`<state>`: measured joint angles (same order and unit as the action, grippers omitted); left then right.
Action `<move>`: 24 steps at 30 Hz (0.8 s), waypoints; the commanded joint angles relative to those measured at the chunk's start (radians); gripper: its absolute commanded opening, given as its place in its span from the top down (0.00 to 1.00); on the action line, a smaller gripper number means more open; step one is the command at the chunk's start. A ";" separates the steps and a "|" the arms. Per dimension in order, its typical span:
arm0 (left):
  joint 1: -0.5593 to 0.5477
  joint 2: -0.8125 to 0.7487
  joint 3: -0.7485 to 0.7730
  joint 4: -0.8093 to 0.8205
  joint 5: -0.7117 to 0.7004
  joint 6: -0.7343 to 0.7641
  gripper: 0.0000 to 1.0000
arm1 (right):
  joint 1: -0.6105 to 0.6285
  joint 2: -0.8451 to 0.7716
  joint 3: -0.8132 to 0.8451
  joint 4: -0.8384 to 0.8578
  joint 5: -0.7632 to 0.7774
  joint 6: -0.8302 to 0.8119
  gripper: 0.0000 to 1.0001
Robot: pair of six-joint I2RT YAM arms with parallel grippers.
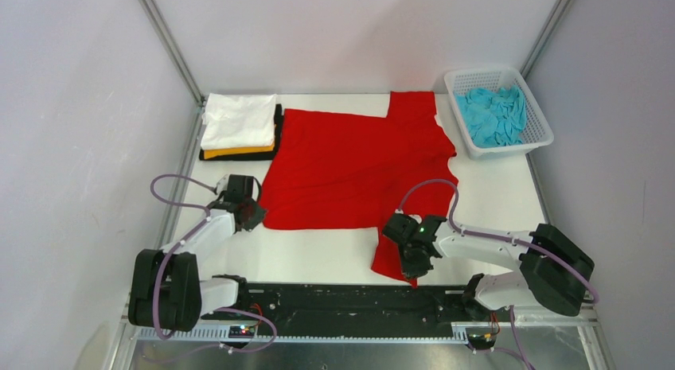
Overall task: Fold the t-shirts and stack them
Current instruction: Grab the side of the flattened tshirt closest away from the robot with both arms
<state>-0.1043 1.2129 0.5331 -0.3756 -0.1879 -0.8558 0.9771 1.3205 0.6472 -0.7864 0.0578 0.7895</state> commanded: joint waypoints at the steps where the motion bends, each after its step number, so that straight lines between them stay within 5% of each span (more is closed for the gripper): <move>1: 0.003 -0.074 -0.038 -0.005 -0.004 -0.010 1.00 | 0.003 -0.022 -0.037 -0.040 0.052 0.030 0.93; 3: 0.002 -0.122 -0.068 -0.013 -0.001 -0.026 1.00 | 0.003 -0.080 -0.015 -0.114 0.050 0.026 1.00; 9: -0.020 -0.311 -0.160 -0.121 -0.015 -0.100 1.00 | 0.011 -0.228 0.018 -0.283 -0.134 -0.031 1.00; 19: -0.040 -0.604 -0.218 -0.288 -0.035 -0.139 1.00 | 0.098 -0.369 0.027 -0.315 -0.498 -0.048 1.00; 24: -0.064 -0.623 -0.218 -0.304 -0.030 -0.143 1.00 | 0.103 -0.413 0.036 -0.369 -0.430 -0.025 1.00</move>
<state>-0.1486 0.6010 0.3214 -0.6437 -0.2070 -0.9722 1.0729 0.9302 0.6464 -1.0931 -0.3473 0.7509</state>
